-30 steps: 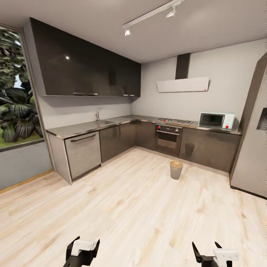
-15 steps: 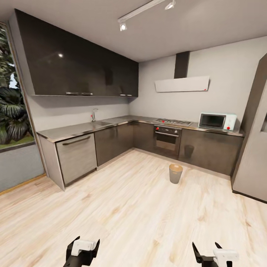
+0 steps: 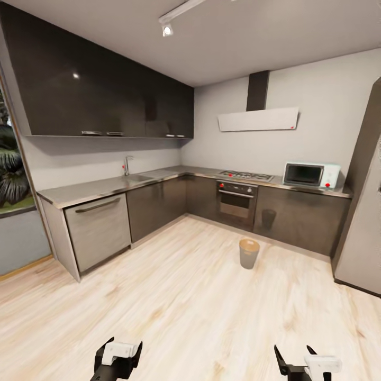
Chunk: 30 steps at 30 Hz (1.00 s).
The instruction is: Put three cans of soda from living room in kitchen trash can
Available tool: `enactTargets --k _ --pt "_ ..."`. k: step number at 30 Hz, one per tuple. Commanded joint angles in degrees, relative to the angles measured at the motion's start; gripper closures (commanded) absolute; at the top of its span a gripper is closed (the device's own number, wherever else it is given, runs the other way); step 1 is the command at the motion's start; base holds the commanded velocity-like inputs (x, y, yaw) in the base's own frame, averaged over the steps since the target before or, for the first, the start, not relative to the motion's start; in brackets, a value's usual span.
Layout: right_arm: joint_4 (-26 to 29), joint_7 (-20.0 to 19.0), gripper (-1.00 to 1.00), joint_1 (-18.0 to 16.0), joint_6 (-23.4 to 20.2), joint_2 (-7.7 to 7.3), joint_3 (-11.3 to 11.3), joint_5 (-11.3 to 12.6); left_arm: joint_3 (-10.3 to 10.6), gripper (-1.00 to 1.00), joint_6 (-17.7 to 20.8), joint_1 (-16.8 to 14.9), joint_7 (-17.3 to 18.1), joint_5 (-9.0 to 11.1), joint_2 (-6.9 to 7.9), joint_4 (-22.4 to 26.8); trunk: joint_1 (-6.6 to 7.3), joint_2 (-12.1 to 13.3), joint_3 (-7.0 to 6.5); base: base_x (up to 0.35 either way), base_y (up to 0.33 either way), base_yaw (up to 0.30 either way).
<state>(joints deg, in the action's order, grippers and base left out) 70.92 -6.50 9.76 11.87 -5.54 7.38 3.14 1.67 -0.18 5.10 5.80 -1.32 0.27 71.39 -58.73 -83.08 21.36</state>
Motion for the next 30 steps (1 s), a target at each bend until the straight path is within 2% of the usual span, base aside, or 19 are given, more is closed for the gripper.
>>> enactTargets --k 1,13,30 --pt "0.0 0.0 -1.0 0.0 0.0 0.0 0.0 0.01 0.0 -1.0 0.0 0.0 0.0 0.0 0.0 0.01 0.0 0.0 -0.04 0.308 -0.114 -0.146" --pt "0.04 0.0 -1.0 0.0 0.0 0.0 0.01 0.04 0.02 -1.0 -0.08 0.0 0.0 0.08 0.0 0.03 0.0 0.0 -0.47 0.308 -0.116 -0.167" --pt "-0.15 -0.06 -1.0 0.0 0.0 0.0 -0.05 0.03 0.03 -1.0 -0.07 0.0 0.0 0.06 -0.01 -0.01 0.0 0.0 -0.51 0.307 -0.116 -0.014"
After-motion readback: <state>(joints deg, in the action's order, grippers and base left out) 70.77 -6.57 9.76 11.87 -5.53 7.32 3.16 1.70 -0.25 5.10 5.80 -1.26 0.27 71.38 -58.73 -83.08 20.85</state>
